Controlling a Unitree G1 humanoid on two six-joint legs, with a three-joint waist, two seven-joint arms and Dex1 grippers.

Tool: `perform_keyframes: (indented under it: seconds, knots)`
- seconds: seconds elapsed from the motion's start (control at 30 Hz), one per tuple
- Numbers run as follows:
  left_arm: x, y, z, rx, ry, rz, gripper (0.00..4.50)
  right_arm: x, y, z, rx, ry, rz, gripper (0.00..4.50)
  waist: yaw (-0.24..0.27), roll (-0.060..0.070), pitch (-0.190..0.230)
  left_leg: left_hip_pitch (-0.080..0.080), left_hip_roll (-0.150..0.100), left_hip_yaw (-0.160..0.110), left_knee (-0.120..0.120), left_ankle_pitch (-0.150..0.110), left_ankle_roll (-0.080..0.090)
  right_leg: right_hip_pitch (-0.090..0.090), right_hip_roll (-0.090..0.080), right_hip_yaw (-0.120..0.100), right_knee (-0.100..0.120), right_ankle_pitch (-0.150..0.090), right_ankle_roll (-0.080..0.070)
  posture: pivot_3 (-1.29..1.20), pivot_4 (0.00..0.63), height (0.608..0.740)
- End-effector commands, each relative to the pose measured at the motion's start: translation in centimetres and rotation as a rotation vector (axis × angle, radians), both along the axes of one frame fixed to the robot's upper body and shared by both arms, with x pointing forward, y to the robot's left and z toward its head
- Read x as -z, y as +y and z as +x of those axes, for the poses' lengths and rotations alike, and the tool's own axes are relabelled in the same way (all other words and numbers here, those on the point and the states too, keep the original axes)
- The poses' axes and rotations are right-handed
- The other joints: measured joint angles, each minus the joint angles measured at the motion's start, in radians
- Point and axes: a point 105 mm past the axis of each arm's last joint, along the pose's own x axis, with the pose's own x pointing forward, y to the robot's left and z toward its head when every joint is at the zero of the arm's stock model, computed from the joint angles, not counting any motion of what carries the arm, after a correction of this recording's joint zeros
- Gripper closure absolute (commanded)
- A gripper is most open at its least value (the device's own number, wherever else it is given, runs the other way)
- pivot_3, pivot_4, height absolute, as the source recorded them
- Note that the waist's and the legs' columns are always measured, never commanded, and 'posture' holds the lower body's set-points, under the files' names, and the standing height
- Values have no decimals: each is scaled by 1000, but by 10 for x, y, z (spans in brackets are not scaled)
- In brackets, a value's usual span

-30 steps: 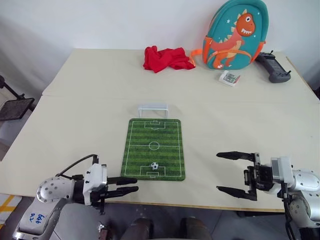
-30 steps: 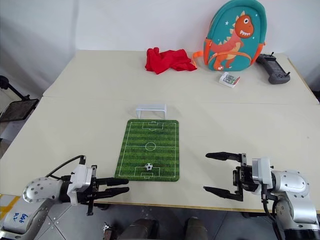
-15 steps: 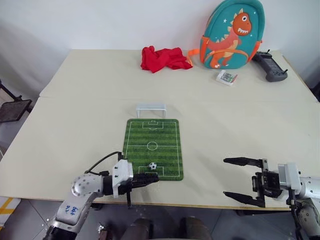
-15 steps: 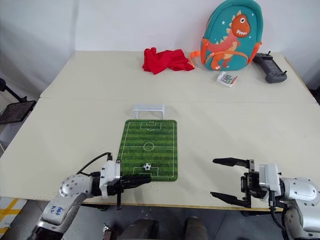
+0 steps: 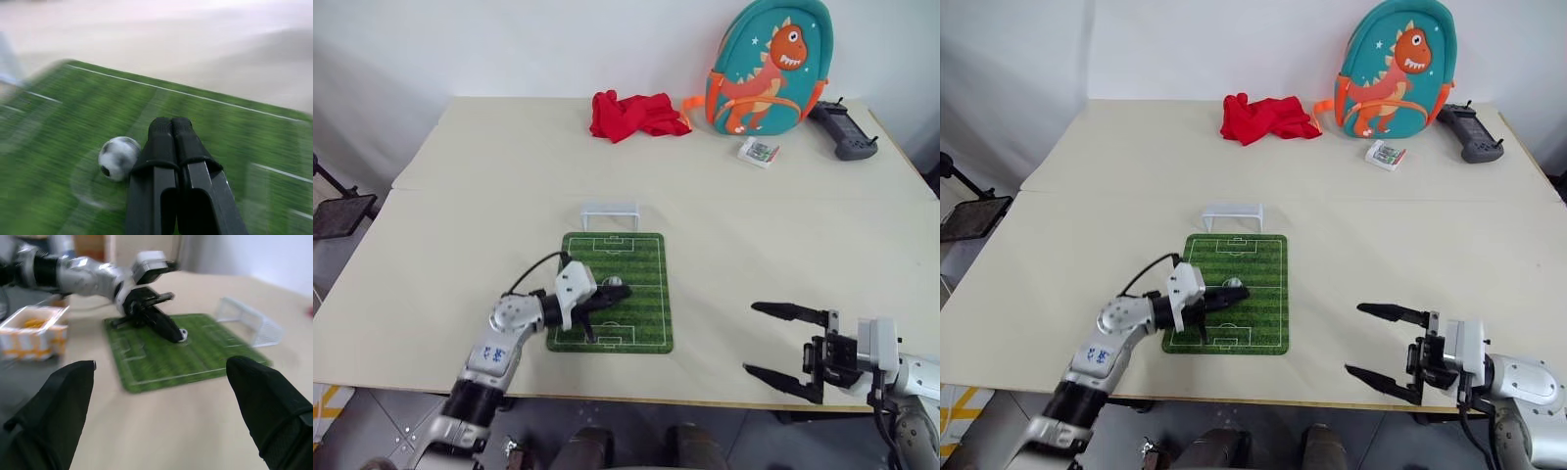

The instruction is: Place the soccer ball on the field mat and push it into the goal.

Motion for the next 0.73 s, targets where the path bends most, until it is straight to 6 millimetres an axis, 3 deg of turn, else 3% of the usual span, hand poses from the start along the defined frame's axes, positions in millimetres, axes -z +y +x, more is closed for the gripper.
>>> perform_keyframes:
  seconds: [0.03,0.23,0.33,0.37,0.57,0.73]
  knots:
    - [-31,9,1,12,-142,-57,4455,-23,-2,16,152,-61,152,0,-5,0,0,0,0,1,0,0,0,-1,0,0,1,0,0,0,150,740]
    - [-59,52,-18,-11,-244,-76,4455,-28,7,23,192,-65,229,0,-7,0,0,0,1,1,-2,0,-1,-3,0,2,2,0,0,0,150,740]
    - [-64,72,-25,-53,-216,-76,4455,-27,9,24,187,-67,224,0,-3,0,0,0,1,1,-2,0,-1,-3,0,3,2,0,0,0,150,740]
    - [-65,87,-30,-94,-187,-88,4455,-27,9,26,186,-78,216,0,-3,0,0,0,1,1,-2,0,-1,-2,0,3,2,0,0,0,150,740]
    - [-47,152,-59,-379,-77,-57,4455,-26,6,36,179,-117,178,0,-9,0,0,1,2,1,-3,0,0,-2,0,3,1,0,0,0,150,740]
    - [-46,160,-70,-491,-131,-32,4455,-23,4,38,155,-126,158,0,1,0,0,1,2,0,-2,0,-1,-1,0,2,0,0,-1,0,150,740]
